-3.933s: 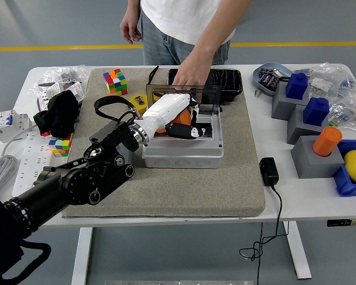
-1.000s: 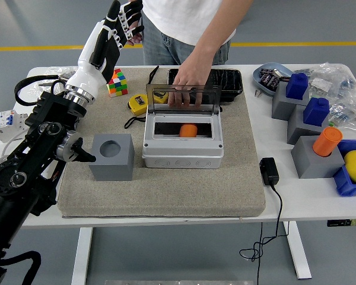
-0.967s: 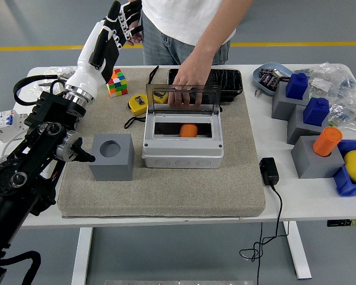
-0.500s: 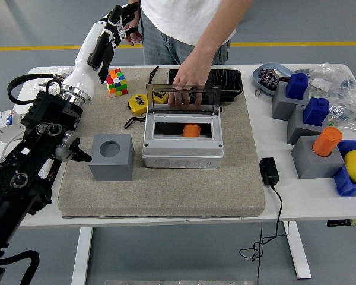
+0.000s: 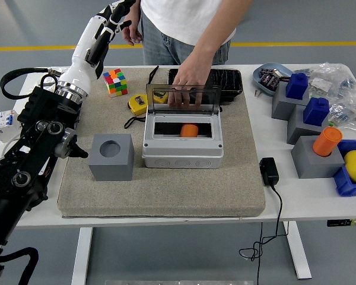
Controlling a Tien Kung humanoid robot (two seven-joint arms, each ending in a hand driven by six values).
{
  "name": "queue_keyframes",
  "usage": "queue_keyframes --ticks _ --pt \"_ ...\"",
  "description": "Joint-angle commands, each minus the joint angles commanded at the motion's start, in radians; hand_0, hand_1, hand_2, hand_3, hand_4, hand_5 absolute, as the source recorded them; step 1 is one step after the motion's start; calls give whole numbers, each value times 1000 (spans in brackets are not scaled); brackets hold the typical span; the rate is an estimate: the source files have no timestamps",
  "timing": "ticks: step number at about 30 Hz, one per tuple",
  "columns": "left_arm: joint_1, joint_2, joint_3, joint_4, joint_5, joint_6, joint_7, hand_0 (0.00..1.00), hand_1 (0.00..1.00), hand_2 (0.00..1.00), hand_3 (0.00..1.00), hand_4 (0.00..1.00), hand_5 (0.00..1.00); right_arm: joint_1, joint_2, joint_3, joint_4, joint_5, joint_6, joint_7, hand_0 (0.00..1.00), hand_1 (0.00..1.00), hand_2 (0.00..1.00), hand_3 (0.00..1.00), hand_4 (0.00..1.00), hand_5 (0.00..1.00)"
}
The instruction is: Fetch the battery,place it into the box,close the lid of the box
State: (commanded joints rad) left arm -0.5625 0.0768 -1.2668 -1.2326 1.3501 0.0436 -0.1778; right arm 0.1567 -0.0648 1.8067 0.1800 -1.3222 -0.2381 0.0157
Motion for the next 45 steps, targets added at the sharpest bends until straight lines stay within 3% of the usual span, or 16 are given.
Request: queue_keyframes --ticks 14,30,40,45 --pt "-15 8 0 13 124 16 3 869 979 941 852 998 998 -1 0 1 0 1 -1 0 835 820 772 808 998 998" --pt "-23 8 -12 37 194 20 9 867 975 935 848 998 998 -2 2 2 0 2 0 1 835 820 772 808 998 998" --pt "-60 8 -7 70 390 34 16 867 973 934 847 998 998 2 2 11 0 1 -2 2 835 820 773 808 998 998" --pt "-89 25 32 107 516 23 19 867 973 931 848 998 998 5 3 6 0 9 -3 3 835 820 773 808 998 998"
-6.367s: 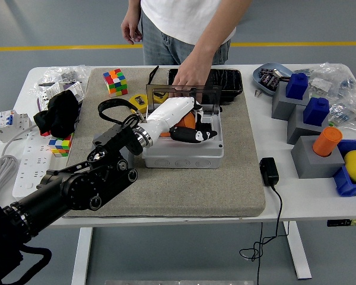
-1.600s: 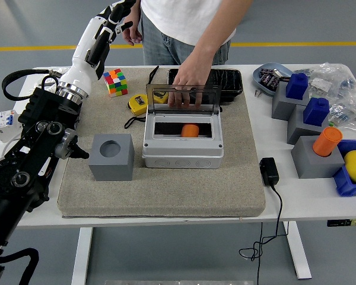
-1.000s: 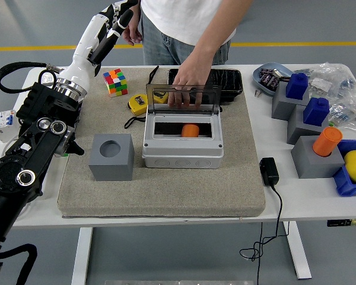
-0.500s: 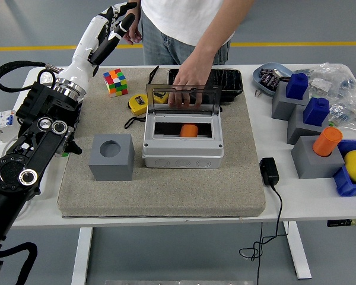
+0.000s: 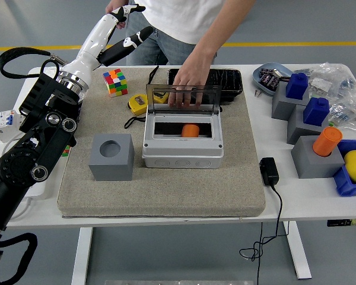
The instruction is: Fetch the battery,place it into the box,close the lid of the box
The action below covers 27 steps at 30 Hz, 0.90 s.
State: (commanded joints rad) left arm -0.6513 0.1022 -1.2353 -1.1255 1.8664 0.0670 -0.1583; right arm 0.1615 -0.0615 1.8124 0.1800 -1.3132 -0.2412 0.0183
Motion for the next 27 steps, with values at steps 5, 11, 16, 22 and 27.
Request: queue_keyframes --ticks 5,11,16,22,27 --pt "-13 4 13 2 123 -44 38 998 998 957 908 998 998 0 2 -1 0 2 -1 0 834 820 773 808 998 998" --pt "-36 25 44 -33 322 -169 142 998 998 998 947 998 998 5 0 -3 0 4 -2 1 835 820 773 808 998 998" --pt "-50 46 101 -28 312 -210 164 998 998 998 939 998 998 3 -2 -10 0 4 -1 0 835 820 773 809 998 998" --pt "-69 73 188 -20 262 -242 178 998 998 965 925 998 998 0 -6 -13 0 4 -3 -3 835 820 773 808 998 998" --pt "-80 84 250 -22 228 -275 195 998 998 927 890 998 998 0 -8 -15 0 6 -5 -3 834 819 773 809 998 998"
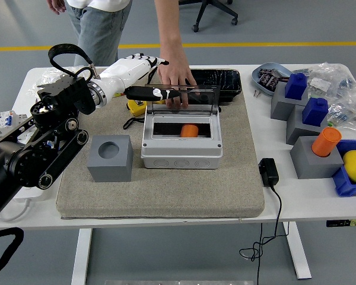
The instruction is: Fetch the battery,place it into the box,close the lid of the box
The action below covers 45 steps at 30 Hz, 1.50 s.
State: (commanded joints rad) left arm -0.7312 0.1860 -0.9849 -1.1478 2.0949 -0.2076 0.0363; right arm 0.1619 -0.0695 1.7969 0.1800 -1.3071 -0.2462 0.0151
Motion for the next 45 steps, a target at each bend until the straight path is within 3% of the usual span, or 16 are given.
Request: queue_keyframes --ticks 10,33,45 --pt "-6 10 64 -12 -29 -10 9 998 998 920 874 998 998 1 1 -2 0 4 0 1 836 819 773 809 998 998" --pt "-1 11 109 -35 -53 -16 14 998 998 914 870 998 998 -3 4 10 0 0 -1 3 835 818 773 810 998 998" --pt "-6 50 169 -97 -92 -25 25 998 998 913 871 998 998 4 2 18 0 -2 -1 5 835 818 772 810 998 998"
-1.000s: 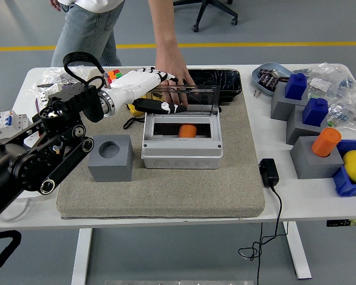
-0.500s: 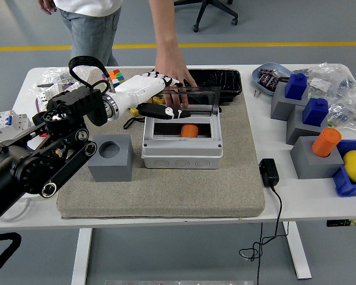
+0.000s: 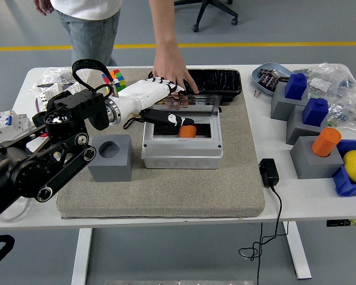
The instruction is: Fetch the battery,place it into the box,close the lid of the box
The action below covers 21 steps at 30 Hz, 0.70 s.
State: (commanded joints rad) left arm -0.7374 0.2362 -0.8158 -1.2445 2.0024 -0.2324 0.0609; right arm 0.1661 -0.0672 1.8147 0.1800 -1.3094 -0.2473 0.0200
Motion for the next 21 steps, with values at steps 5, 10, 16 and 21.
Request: queue_keyframes --ticks 5,10,16,21 --pt "-1 10 26 -7 -14 -2 3 998 998 913 872 998 998 1 0 2 0 0 0 0 835 818 772 809 998 998" --pt "-5 29 69 -24 -42 -8 4 998 998 912 871 998 998 1 -2 4 0 -1 0 1 835 818 772 810 998 998" --pt "-11 45 103 -51 -136 -27 8 998 998 909 870 998 998 1 -3 3 0 -3 0 0 835 819 772 810 998 998" --pt "-13 52 125 -63 -194 -45 11 998 998 908 870 998 998 0 -4 -1 0 0 -2 -1 835 819 772 810 998 998"
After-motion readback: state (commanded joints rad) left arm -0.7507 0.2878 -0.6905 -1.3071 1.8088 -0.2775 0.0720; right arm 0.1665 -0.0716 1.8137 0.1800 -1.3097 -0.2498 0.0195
